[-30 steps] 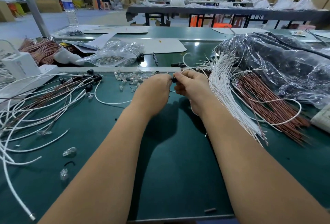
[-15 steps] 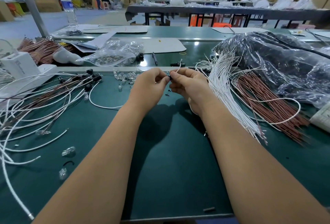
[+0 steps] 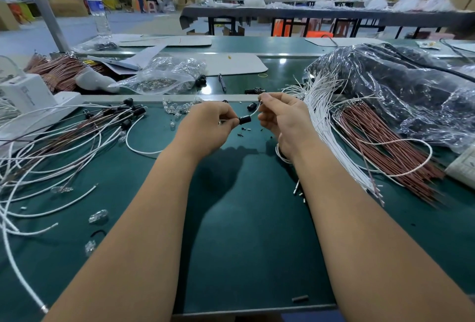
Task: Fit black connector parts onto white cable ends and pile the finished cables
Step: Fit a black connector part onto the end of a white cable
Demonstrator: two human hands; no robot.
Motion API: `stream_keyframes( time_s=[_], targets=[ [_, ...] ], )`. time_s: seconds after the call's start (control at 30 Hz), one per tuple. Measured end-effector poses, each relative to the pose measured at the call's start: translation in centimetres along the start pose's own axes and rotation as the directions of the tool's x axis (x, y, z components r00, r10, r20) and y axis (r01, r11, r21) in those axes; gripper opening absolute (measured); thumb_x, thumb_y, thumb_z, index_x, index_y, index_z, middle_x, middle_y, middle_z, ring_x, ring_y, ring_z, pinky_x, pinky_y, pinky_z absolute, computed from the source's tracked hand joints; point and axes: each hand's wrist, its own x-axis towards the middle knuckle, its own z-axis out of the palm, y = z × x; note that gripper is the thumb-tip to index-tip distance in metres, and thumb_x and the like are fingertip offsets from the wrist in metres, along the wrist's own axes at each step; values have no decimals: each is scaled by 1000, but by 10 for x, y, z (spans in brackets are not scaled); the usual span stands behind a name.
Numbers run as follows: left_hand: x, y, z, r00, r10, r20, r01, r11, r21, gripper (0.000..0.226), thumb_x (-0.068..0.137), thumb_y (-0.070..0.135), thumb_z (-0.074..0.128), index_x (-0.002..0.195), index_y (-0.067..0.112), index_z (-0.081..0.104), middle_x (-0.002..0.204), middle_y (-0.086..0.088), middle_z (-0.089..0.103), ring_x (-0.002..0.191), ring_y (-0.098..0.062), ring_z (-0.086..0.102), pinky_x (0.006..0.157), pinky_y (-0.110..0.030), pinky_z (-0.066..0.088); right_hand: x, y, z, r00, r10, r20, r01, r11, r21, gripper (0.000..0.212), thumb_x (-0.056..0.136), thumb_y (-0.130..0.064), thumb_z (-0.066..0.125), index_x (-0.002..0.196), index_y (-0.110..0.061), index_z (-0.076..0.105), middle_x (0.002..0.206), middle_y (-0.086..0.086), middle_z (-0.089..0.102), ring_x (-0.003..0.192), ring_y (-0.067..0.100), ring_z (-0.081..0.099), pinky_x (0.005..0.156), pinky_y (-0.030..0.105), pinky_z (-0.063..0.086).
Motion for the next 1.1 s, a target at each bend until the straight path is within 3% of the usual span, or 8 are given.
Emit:
stream_keyframes(
  time_s=[0.1,0.23,0.3,0.43,0.57,0.77,0.93,1.1],
  targets=[
    [0,-2,-1,999,6,-53,-5,1000,5,7,89,21,65,87,19,71,68,22,55,71,-12,52,70,-28,44,-1,-1,-1,1000,1,2,-1,1000,8,11,91,-7,63,81,-9,66,65,1,65,54,10,60,56,22,52],
    [0,-3,-3,991,7,-135,-9,1000,-17,5,89,19,65,88,18,70,68,20,57,68,-9,55,67,-27,44,-2,-1,2,999,-4,43,0,996,86,13,94,1,56,87,-4,65,71,7,66,61,12,65,62,21,55],
    [0,-3,-3,988,3,-157,-11,999,-49,3,89,19,64,87,18,67,66,14,59,63,-7,55,64,-28,44,-3,-2,3,998,-14,65,4,989,146,14,94,3,54,88,-1,65,71,8,66,63,13,66,64,22,56],
    [0,-3,-3,988,-32,-152,11,990,-139,3,91,19,62,89,17,63,68,-2,65,62,-23,58,64,-37,49,-5,-3,5,993,1,120,-32,967,253,16,95,5,52,87,0,65,68,6,67,64,13,67,66,22,57],
    [0,-6,-3,988,-40,-151,19,990,-139,5,91,19,61,88,23,61,64,9,58,54,-9,49,58,-32,45,-7,-4,5,979,68,192,-126,943,307,17,96,3,50,88,0,65,67,5,68,63,13,67,65,22,57],
    [-1,-4,-1,982,-23,-188,26,1000,11,5,93,21,59,94,21,64,78,7,61,75,-21,58,69,-37,50,-9,-4,6,970,113,213,-167,953,253,17,95,2,51,87,-1,65,66,5,68,59,13,66,61,22,56],
    [-1,-1,5,981,36,-189,-15,994,110,10,93,18,56,99,15,64,95,0,67,78,-19,54,66,-29,38,-8,0,9,995,50,89,-61,989,133,12,93,1,56,87,-2,66,66,4,68,58,12,66,62,22,57],
    [-1,3,8,983,42,-180,-25,995,98,12,92,14,55,98,8,64,96,-6,66,86,-23,55,72,-33,43,-8,3,11,997,-31,69,34,998,-43,11,93,0,59,87,-6,67,72,7,66,58,11,65,60,21,55]
  ],
)
